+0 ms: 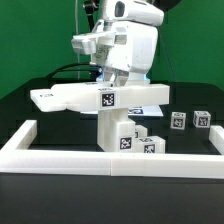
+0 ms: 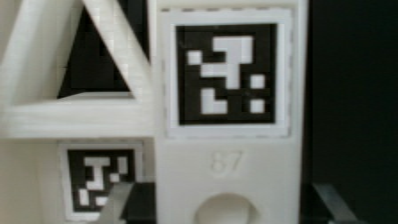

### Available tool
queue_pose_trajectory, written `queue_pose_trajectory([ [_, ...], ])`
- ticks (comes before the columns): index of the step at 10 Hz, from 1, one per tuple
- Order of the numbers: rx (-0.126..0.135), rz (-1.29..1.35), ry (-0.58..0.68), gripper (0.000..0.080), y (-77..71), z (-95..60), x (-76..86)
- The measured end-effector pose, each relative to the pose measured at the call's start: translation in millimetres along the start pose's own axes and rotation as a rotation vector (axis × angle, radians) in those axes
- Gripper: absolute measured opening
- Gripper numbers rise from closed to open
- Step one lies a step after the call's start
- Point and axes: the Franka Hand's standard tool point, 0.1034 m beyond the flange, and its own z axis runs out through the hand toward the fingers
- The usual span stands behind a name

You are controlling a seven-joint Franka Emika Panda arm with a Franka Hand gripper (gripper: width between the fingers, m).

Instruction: Assemble chair

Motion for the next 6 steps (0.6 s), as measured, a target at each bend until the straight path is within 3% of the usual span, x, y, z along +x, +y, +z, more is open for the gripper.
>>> queue_pose_trajectory([
  [3, -0.001, 0.002, -0.004, 0.0290, 0.5, -9.3, -2.1],
  [6, -0.007, 0.026, -0.003, 0.0290, 0.7, -1.8, -0.4],
])
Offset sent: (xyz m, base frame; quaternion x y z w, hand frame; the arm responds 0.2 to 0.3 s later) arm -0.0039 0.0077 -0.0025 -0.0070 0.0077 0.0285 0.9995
